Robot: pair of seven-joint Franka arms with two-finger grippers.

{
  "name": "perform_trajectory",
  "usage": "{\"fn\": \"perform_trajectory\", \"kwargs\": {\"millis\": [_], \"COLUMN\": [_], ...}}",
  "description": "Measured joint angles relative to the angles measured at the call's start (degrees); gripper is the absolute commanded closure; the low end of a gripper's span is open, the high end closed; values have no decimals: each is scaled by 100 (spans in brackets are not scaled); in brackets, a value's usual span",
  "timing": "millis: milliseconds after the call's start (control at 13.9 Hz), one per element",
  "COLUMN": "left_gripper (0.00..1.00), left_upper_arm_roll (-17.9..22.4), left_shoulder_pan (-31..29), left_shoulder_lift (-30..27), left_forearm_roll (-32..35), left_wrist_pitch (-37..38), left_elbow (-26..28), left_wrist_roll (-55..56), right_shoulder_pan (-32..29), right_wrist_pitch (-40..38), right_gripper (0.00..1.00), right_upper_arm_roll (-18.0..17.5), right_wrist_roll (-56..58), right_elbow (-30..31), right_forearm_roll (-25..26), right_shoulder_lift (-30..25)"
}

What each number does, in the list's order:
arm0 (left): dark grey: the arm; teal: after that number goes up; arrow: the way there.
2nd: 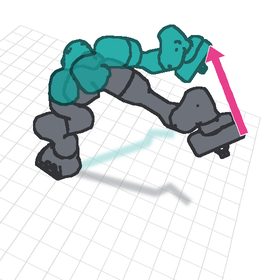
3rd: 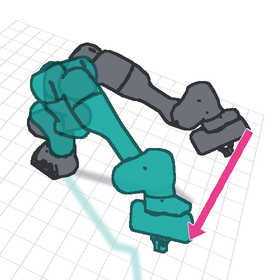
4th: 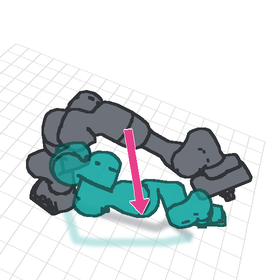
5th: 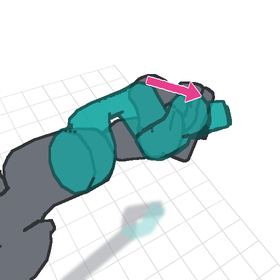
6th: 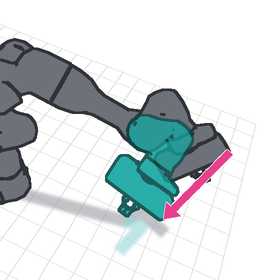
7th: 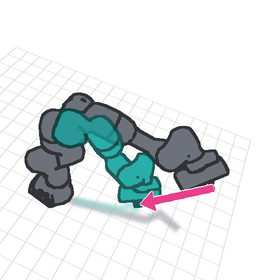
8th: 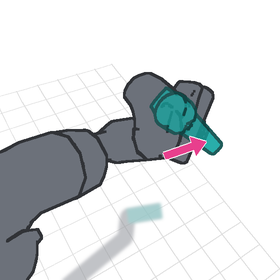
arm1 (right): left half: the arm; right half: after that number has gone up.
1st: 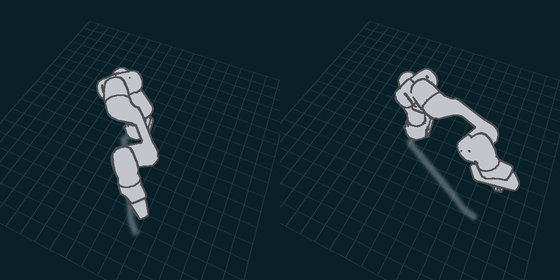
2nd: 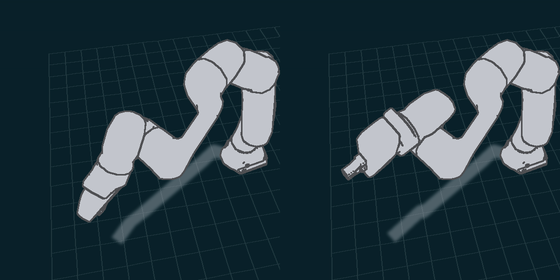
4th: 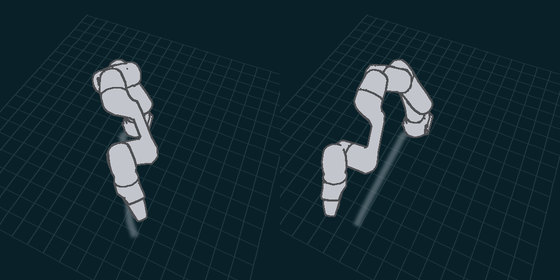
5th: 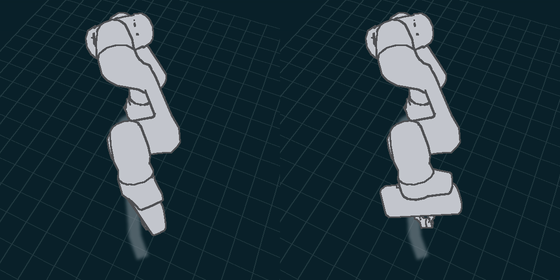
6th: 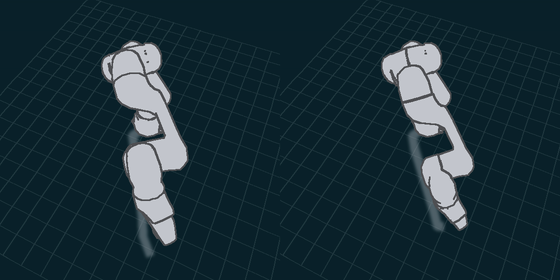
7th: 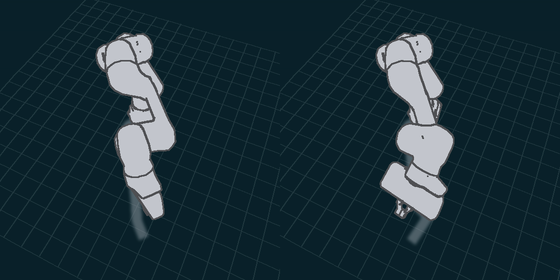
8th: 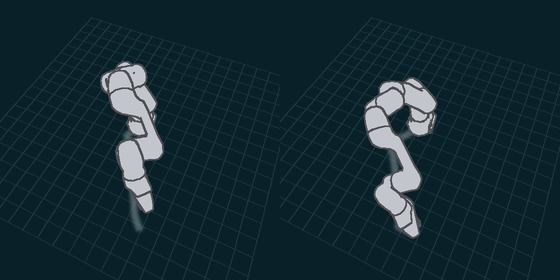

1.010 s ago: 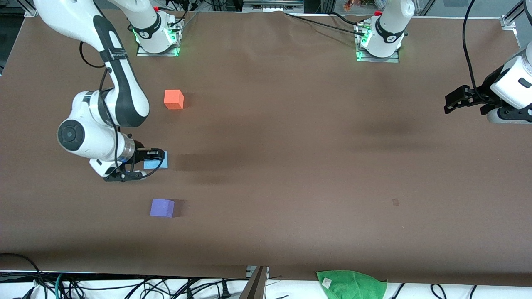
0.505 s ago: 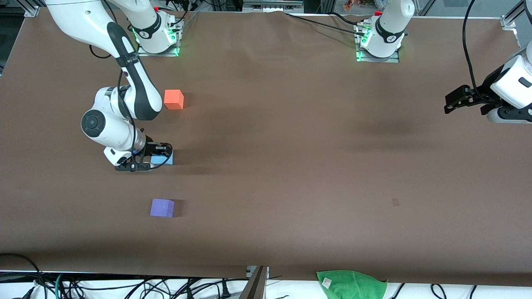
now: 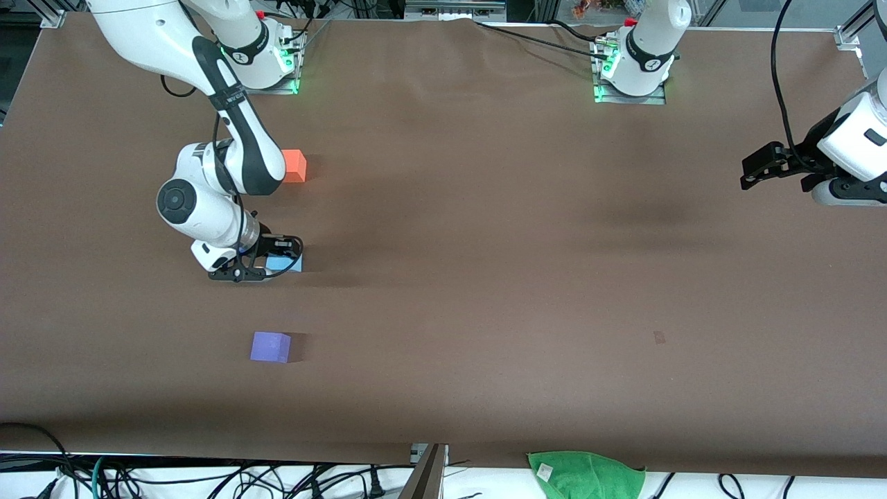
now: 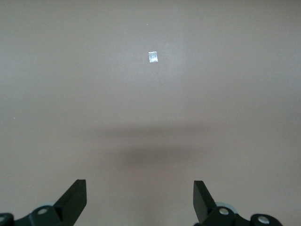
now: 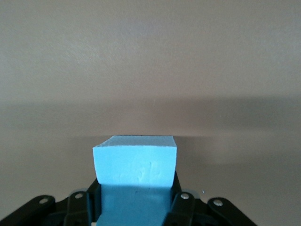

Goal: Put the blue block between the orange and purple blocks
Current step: 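Lower the blue cube onto the table and open the right gripper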

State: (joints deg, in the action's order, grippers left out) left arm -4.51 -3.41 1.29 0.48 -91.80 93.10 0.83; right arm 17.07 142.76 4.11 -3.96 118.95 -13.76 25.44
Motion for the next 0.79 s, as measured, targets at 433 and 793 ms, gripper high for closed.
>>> {"fn": "perform_trajectory", "kwargs": {"millis": [433, 793], "left_gripper": [0, 0], "left_upper_arm_roll": [0, 0], "left_shoulder_pan": [0, 0], "left_shoulder_lift": [2, 9], "left_forearm_roll": [0, 0], "left_wrist_pitch": [0, 0], "left_elbow": [-14, -22], "left_wrist_roll": [0, 0], "right_shoulder_pan": [4, 6], "right_wrist_pitch": [67, 79], "right_gripper": [65, 58], "right_upper_arm_roll": [-5, -5], "right_wrist_roll": [1, 6], "right_elbow": [40, 51], "right_forearm_roll": [-2, -2], "right_shoulder_lift": [-4, -11]}}
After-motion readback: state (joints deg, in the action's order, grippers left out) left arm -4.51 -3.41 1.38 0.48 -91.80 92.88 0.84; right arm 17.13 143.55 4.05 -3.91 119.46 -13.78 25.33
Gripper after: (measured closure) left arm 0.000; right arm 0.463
